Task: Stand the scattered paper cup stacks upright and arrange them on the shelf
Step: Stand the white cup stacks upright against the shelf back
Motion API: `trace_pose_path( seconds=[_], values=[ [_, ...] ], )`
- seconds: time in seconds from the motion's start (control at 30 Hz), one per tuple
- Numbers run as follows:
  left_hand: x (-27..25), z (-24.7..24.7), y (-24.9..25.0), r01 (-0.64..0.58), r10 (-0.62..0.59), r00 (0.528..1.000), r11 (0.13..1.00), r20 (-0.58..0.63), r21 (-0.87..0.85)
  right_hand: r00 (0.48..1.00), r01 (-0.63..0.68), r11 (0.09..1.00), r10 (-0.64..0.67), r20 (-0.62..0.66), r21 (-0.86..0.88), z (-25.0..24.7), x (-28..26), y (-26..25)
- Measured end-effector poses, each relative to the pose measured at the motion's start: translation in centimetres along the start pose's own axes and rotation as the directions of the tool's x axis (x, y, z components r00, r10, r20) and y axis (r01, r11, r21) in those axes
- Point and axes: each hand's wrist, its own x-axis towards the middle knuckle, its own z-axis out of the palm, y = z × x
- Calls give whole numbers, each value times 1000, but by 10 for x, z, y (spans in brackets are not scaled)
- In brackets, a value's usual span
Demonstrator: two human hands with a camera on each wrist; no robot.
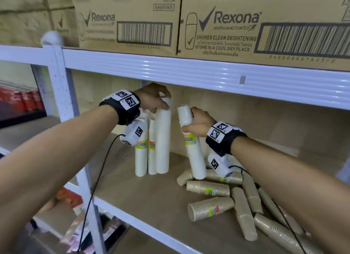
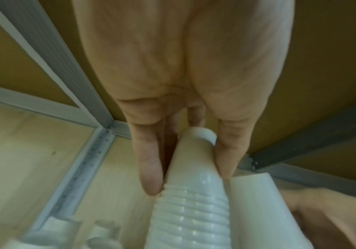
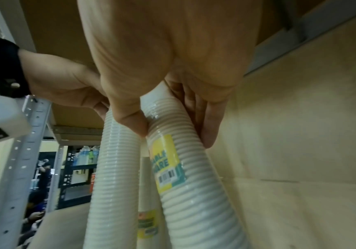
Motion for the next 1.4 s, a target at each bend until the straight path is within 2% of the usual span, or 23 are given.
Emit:
trace_pose_path(
  seconds=[0.1, 0.33, 0.6, 0.93, 1.1, 1.27, 1.4],
  values=[
    [-12, -5, -20, 52, -54, 998, 997, 23, 59, 999, -6, 998, 4, 34, 57, 22, 10, -14],
    [-26, -3, -66, 164, -167, 984, 985, 61, 57, 997, -15, 986, 1, 78, 168, 70, 26, -38],
    [-30, 7, -94, 216, -224, 971, 972, 80, 95, 989, -44, 951, -1, 147, 306, 111, 31, -46],
    [-32, 21, -108, 200, -206, 976, 977, 70, 78, 977, -84, 954, 23, 211, 286, 125, 35, -46],
    [-33, 15, -104, 170, -175, 983, 981, 57, 89, 990, -45, 954, 3, 140, 297, 114, 37, -53],
    [-30, 14, -98, 139, -151, 986, 977, 63, 163, 998, 38, 993, -44, 48, 107, 95, 42, -67],
    [-30, 17, -97, 115, -130, 990, 971, 57, 210, 993, 104, 993, -107, 52, 56, 93, 44, -72]
  ],
)
